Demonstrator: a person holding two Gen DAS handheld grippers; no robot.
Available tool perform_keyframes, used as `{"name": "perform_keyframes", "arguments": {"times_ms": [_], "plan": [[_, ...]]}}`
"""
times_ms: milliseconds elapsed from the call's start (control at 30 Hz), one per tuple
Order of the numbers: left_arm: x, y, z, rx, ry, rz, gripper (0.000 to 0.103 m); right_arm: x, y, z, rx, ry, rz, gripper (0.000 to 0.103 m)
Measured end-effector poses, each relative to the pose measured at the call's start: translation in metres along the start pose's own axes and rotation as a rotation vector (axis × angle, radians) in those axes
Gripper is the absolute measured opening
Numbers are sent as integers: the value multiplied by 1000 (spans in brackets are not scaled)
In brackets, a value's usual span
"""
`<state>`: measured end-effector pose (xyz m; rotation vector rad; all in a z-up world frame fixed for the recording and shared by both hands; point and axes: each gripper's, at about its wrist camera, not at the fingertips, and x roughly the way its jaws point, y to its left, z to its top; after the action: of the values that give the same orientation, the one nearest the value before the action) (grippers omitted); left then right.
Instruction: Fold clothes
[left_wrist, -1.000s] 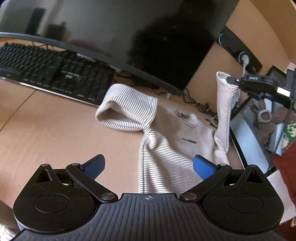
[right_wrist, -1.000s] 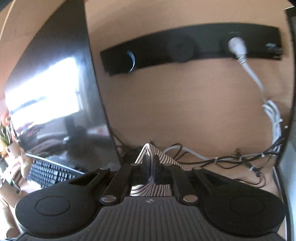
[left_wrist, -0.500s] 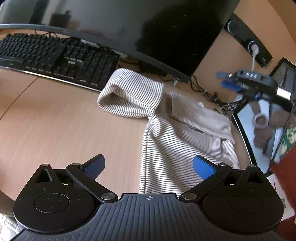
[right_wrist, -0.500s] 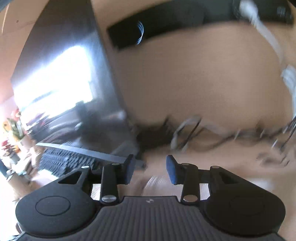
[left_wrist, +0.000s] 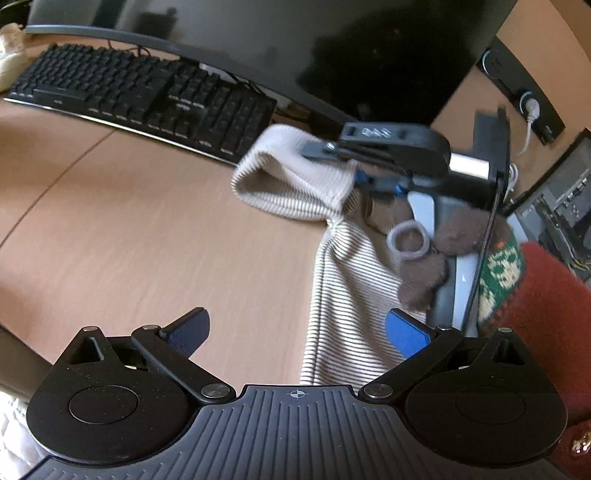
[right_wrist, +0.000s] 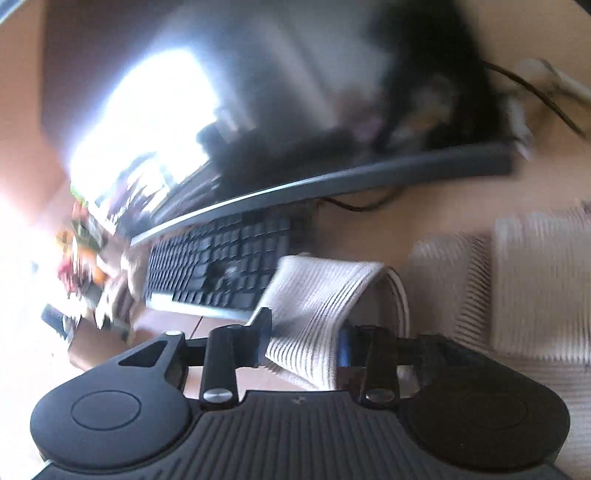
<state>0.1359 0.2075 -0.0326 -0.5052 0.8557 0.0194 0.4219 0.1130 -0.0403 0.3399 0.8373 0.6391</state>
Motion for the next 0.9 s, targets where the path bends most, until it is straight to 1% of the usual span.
{"name": "perform_keyframes", "arguments": {"times_ms": [33, 100, 133, 233, 333, 433, 500, 567, 700, 800, 900], "plan": [[3, -2, 2, 10, 3, -8, 103, -6, 9, 2, -57, -14, -25, 4], [10, -7, 7, 30, 9, -29, 103, -28, 13, 7, -125, -59, -75, 4], [14, -11, 10, 41, 12, -42, 103, -43, 8, 10, -133, -79, -95, 4], [30, -24, 13, 79, 34, -91, 103, -93, -19, 22, -140, -142, -176, 4], [48, -40, 12, 117, 70, -134, 103, -144, -49, 31, -152, -207, -278, 4], [58, -55, 12, 160, 93, -175, 103, -181, -70, 38, -164, -252, -380, 4], [62, -63, 12, 180, 100, -188, 103, -199, -85, 39, -166, -272, -444, 4], [69, -66, 14, 188, 105, -191, 103, -211, -100, 37, -156, -283, -498, 4], [83, -72, 21, 195, 119, -193, 103, -226, -131, 31, -127, -274, -576, 4], [93, -81, 26, 211, 125, -192, 103, -221, -155, 22, -81, -238, -600, 4], [101, -91, 28, 235, 137, -187, 103, -210, -176, 10, -30, -200, -605, 4]]}}
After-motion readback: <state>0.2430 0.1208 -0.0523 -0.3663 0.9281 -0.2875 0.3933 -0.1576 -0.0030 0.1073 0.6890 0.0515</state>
